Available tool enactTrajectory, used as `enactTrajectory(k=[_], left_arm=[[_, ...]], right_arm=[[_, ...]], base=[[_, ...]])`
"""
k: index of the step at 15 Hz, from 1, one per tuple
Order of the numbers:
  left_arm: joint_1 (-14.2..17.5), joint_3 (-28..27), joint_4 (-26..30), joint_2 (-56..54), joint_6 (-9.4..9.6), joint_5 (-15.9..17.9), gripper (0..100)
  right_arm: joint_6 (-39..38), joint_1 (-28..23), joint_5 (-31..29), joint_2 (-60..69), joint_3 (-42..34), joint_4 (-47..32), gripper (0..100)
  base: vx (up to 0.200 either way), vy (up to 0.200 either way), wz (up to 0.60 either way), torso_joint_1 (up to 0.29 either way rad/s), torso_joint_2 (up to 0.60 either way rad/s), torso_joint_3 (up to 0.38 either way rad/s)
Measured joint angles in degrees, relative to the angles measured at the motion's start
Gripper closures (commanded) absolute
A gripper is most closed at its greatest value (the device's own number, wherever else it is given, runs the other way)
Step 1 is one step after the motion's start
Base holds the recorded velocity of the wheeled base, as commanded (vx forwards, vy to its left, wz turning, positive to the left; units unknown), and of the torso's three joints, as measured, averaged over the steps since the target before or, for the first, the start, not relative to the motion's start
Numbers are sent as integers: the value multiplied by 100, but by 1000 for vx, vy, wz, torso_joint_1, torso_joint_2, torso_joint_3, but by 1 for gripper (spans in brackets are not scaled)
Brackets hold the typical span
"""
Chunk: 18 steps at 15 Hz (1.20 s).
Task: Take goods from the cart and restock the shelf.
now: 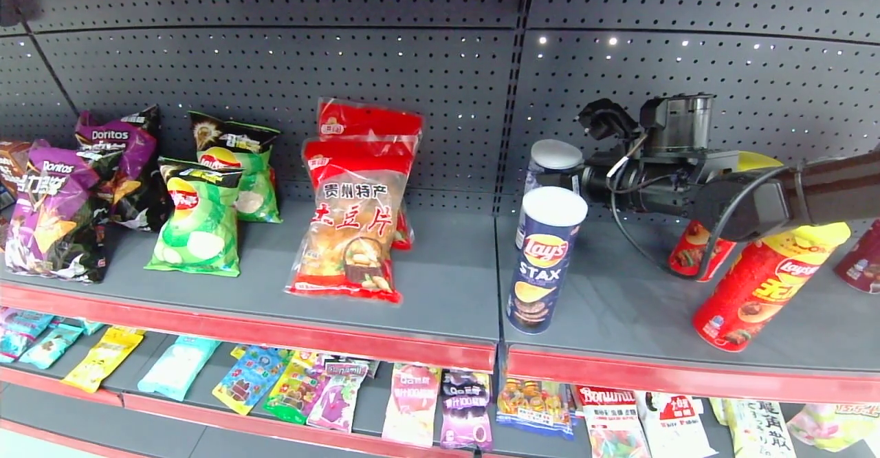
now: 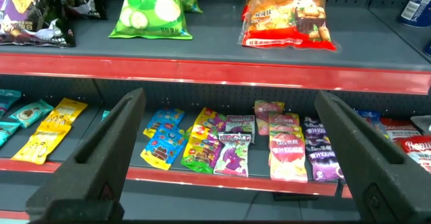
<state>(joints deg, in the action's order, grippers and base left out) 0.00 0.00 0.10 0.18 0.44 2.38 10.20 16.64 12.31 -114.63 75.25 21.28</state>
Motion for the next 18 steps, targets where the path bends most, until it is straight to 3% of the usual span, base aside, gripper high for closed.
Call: enactTrajectory(k=[8, 9, 18], left_arm=[[0, 0, 0, 0, 0, 2, 0], [0, 0, 0, 0, 0, 0, 0], [0, 0, 0, 0, 0, 0, 0]], right_arm=[[-2, -5, -2, 2, 11, -46, 100], [-2, -5, -2, 2, 10, -44, 0], [-9, 13, -24, 93, -32, -55, 0]], base=[[0, 0, 0, 0, 0, 0], [0, 0, 0, 0, 0, 0], [0, 0, 0, 0, 0, 0]])
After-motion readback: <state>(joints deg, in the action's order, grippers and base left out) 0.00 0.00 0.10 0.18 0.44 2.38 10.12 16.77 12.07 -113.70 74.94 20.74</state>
